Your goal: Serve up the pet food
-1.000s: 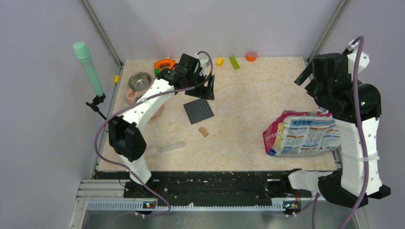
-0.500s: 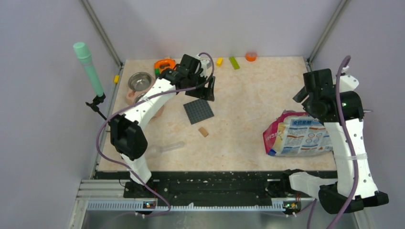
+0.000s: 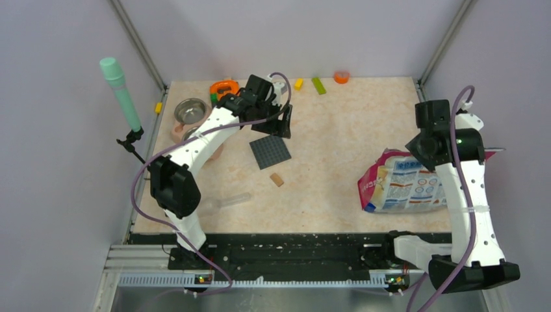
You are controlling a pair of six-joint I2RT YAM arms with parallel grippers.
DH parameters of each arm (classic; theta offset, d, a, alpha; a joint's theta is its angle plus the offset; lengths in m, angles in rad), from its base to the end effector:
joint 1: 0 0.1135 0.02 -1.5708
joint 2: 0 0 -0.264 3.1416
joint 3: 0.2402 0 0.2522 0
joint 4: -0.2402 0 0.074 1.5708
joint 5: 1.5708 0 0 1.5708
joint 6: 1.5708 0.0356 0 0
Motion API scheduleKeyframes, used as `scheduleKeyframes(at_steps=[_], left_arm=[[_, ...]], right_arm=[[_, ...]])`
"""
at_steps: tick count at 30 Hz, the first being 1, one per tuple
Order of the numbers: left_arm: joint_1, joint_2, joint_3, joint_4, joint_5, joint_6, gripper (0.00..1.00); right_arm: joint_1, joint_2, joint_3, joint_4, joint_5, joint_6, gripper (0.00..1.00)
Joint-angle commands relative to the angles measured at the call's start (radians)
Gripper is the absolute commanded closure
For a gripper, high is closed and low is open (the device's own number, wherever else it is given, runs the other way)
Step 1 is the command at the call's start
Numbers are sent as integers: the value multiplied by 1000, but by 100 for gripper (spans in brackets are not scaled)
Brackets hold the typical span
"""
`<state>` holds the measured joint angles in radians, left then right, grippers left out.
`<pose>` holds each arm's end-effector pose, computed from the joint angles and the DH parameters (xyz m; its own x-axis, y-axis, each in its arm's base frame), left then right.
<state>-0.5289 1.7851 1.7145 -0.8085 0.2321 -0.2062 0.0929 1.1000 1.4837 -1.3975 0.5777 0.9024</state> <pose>0.3361 -0.2059 0.3304 -0.7773 0.2235 -0.5881 0.4685 0.8295 -0.3040 0.1609 -0.0045 0.4080 -0.3592 0.6268 -0.6914 0.7933 0.5953 0.1276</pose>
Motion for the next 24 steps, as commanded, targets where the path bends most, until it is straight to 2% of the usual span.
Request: scheduleKeyframes(at_steps=[1,3,6,11,13,17,21,24], left_arm=[[3,-16,-13,20,-24,7,20],[3,-18,-13,19,-31,8,20],[4,-22,-7,20,-55,-2,20],[15,-27,13,26,-91,-56,20],[28,-30,22,28,-53,-54,20],[37,-40,48,16,-72,-53,20],[75,-55,69,11,-84,-100,20],[111,-78,48,31,-64,-154,20]], right_arm=[[-11,-24,-15,88,-75,-9,67],[-11,-23,-17,111,-94,-29,100],[-10,-21,-27,184,-143,-71,100],[-10,-41,-89,475,-392,-191,100],[8,-5,-78,553,-473,-229,100],[222,137,55,589,-330,-372,100],[286,274,160,702,-503,-526,100],[310,373,252,716,-616,-661,100]])
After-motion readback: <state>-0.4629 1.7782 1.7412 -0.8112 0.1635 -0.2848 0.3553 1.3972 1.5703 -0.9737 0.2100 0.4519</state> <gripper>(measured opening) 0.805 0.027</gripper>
